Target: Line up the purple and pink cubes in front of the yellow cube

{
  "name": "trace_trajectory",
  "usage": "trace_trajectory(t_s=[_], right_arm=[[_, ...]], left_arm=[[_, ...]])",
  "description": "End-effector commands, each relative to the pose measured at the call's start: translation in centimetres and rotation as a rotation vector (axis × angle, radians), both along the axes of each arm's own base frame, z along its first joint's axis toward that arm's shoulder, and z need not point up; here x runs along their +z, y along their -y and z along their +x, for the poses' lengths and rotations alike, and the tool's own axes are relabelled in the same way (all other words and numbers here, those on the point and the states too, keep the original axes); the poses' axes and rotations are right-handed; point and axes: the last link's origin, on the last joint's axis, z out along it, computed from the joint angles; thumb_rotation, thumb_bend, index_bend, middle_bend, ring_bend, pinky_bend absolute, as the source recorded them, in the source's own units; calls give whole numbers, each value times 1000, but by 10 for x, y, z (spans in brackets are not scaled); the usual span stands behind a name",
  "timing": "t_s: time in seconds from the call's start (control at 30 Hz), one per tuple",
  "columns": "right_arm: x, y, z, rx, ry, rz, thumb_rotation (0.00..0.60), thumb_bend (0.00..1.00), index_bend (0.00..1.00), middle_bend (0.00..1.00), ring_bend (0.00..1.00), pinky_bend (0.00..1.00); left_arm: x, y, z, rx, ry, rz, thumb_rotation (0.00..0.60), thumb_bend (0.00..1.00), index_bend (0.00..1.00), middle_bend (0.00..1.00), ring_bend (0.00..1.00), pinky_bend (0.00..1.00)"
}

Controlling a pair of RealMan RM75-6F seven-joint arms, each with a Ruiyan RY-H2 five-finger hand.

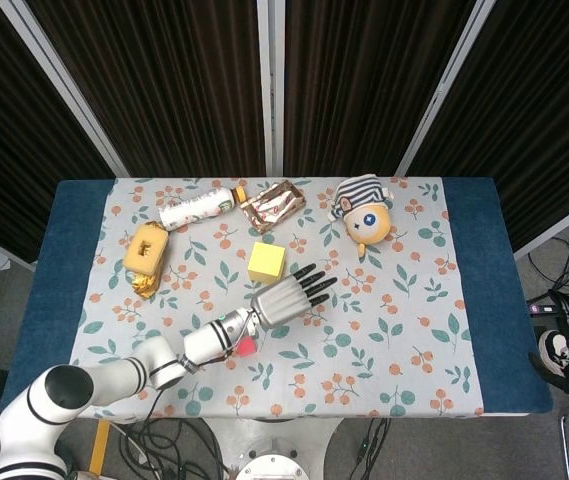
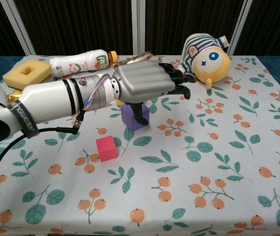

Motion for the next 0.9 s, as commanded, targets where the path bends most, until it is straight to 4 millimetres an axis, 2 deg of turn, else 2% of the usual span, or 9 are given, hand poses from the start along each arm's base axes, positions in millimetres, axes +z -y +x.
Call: trace_trajectory(t_s=[0.03,0.6,0.9], right_arm=[[0,0,0,3,2,0,600,139,0,108,1,95],[0,-2,3,21,7,-6,600,139,0,97,1,95],[0,-5,6,30,5,-11,600,139,0,91,1,97]], left_arm=[[3,1,-4,-25,-14,17,600,30,239,89,99,120],[12,3,-25,-68,-61,75,600,30,239,88,99,120],[18,3,-48,-51,-83,102,600,31,239,88,99,120]])
